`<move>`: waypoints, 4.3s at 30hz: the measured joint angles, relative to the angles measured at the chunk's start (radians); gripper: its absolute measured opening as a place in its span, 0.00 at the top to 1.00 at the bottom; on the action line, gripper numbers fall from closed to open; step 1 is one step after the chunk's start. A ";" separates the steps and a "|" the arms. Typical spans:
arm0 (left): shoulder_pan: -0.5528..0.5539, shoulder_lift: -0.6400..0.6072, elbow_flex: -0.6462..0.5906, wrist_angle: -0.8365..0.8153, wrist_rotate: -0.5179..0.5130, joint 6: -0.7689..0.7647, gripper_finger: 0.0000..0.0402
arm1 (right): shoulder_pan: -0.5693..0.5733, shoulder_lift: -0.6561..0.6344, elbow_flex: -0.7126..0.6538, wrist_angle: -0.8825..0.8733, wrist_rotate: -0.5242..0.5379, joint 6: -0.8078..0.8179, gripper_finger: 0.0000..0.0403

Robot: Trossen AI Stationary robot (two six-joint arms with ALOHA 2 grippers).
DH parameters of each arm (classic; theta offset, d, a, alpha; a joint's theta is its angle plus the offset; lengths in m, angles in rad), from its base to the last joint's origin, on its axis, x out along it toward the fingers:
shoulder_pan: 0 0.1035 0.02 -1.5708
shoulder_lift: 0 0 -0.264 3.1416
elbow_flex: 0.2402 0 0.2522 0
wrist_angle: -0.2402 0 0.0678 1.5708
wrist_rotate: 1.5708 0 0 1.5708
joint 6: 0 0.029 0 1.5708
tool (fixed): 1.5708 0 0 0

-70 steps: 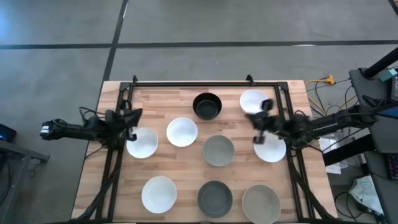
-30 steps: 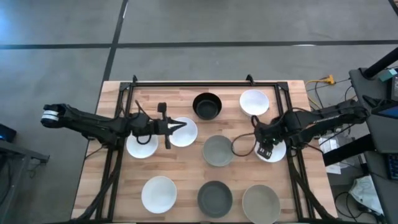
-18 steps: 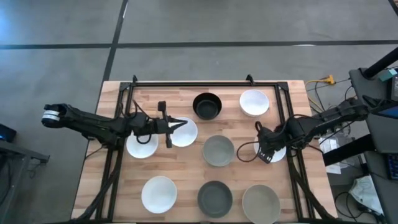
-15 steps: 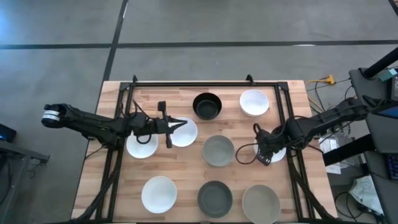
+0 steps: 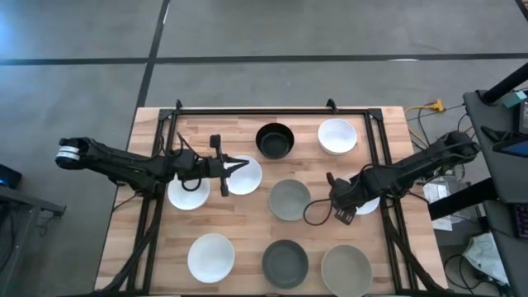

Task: Nest bowls inside each other
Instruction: Stack the white bowl on top of the light gray bowl

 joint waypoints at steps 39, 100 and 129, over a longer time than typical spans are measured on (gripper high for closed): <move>0.000 -0.002 0.000 -0.001 0.000 0.000 1.00 | 0.065 0.104 0.446 -0.200 0.460 -0.939 0.97; 0.000 -0.010 0.000 -0.036 -0.109 -0.001 1.00 | 0.013 0.430 0.464 0.093 0.201 -1.640 0.97; 0.000 -0.010 0.000 -0.036 -0.109 -0.001 1.00 | 0.012 0.430 0.449 0.093 0.191 -1.607 0.97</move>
